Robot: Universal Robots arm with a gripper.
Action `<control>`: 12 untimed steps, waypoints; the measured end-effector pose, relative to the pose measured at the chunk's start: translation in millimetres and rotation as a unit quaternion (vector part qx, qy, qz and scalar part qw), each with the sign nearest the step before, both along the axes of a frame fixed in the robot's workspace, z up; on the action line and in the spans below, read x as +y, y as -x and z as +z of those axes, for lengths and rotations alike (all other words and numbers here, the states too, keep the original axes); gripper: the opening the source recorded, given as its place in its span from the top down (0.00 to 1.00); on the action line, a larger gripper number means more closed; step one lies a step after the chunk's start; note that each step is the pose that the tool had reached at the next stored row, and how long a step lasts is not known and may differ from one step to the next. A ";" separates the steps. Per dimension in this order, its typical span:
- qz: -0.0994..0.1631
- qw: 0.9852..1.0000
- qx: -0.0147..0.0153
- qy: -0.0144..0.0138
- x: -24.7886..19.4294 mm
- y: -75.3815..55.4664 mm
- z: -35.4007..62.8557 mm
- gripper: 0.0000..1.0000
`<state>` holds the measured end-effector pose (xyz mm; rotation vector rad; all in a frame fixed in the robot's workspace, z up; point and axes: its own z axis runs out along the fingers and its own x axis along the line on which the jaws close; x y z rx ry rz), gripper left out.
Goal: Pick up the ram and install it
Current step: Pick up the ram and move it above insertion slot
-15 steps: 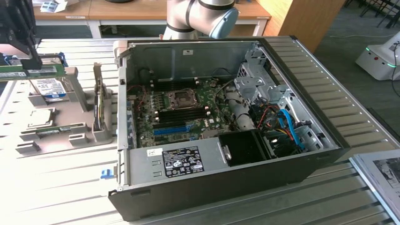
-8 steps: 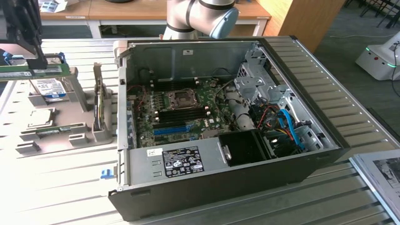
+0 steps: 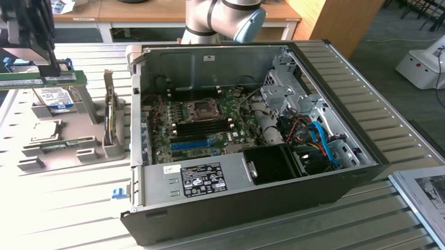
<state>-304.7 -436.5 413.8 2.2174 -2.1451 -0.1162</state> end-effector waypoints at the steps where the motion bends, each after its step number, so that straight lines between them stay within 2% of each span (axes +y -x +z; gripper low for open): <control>1: 0.000 1.000 0.000 0.000 0.0 -1.4 0.0 0.89; 12: 0.000 1.000 0.000 0.000 0.0 -15.4 0.1 0.89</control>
